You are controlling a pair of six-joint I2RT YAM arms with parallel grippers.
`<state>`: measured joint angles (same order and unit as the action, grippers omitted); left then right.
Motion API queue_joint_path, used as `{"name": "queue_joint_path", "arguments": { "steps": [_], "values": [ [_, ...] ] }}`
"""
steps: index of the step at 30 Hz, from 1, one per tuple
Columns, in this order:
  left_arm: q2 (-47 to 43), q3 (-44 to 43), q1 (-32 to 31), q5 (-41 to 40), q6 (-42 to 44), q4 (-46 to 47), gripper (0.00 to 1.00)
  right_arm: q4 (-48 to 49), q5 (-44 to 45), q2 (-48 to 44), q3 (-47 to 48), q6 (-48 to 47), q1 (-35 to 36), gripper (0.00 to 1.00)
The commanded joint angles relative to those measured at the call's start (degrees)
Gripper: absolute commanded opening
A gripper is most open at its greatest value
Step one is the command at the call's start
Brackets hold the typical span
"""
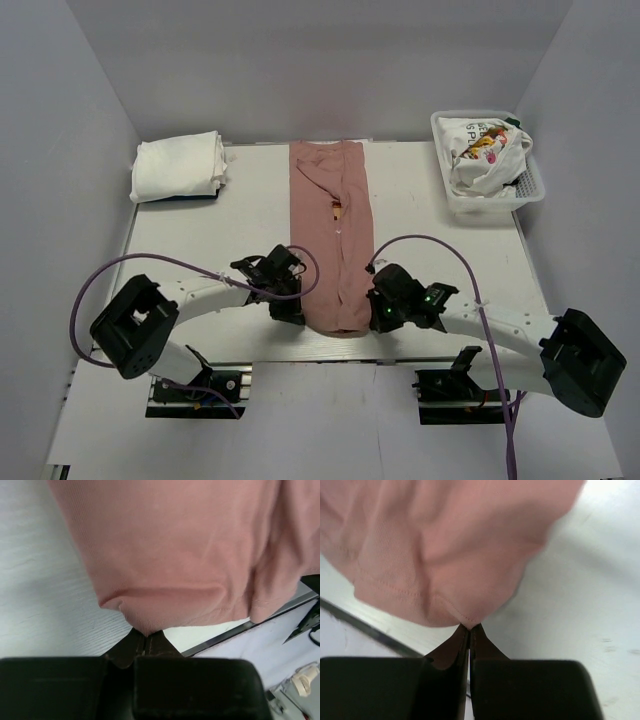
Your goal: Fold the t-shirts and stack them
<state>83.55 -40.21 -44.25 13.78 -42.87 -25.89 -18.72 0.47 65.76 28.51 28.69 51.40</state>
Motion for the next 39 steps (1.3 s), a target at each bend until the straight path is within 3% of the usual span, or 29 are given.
{"name": "queue_joint_path", "arguments": {
  "steps": [1, 7, 13, 26, 39],
  "values": [
    [-5.84, -3.12, -0.05, -6.02, 0.77, 1.63, 0.00, -0.17, 10.56, -0.28, 6.80, -1.53, -0.16, 0.00],
    [-5.86, -9.18, 1.18, -14.64, -0.46, 1.81, 0.00, 0.26, 22.28, 3.23, 16.39, -1.00, -1.73, 0.00],
    [2.57, -20.86, 5.57, -22.30, -0.46, 0.47, 0.00, 2.02, 28.97, 12.37, 25.80, -1.18, -5.60, 0.00],
    [19.62, -35.63, 13.66, -18.61, 6.22, 8.31, 0.00, 3.52, 27.58, 37.67, 49.69, -7.15, -15.97, 0.00],
    [29.82, -44.51, 17.27, -18.61, 8.16, 7.44, 0.01, 3.52, 21.24, 49.19, 59.37, -8.91, -19.84, 0.00]
  ]
}}
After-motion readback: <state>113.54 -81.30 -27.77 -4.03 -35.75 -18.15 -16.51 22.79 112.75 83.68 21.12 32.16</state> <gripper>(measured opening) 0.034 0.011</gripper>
